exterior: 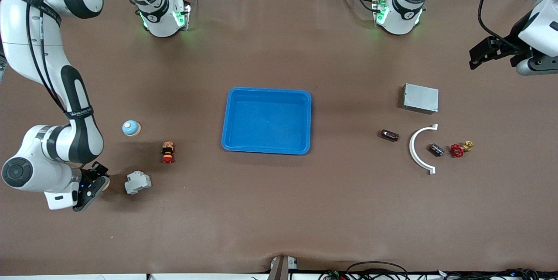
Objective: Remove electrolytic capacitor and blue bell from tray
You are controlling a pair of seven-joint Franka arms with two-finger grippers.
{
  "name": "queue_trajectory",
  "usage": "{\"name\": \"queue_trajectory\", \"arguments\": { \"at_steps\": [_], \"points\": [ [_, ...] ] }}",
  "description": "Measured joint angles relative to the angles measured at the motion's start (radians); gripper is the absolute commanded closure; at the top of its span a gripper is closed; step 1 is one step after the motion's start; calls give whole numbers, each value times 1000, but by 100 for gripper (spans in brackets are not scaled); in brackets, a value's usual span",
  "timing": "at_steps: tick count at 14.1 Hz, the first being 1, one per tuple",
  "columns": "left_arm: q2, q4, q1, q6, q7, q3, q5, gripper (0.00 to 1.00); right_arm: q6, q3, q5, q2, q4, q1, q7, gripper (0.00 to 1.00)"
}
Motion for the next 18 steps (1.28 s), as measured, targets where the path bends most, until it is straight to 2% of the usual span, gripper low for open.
{"name": "queue_trajectory", "arguments": {
  "at_steps": [6,8,9,11,16,18],
  "points": [
    [0,-1,0,0,25,0,0,0,12,0,0,29,0,-9,-1,81],
    [0,-1,0,0,35,0,0,0,15,0,0,29,0,-10,-1,72],
    [0,-1,2,0,35,0,0,0,19,0,0,29,0,-10,-1,55],
    [-5,-3,17,0,35,1,0,0,24,0,0,30,0,-10,-1,0],
    [-81,-74,31,21,36,1,0,0,21,6,0,29,9,-10,-1,0],
    [-107,-96,31,24,36,1,0,0,-40,21,4,18,22,-8,4,0]
  ]
}}
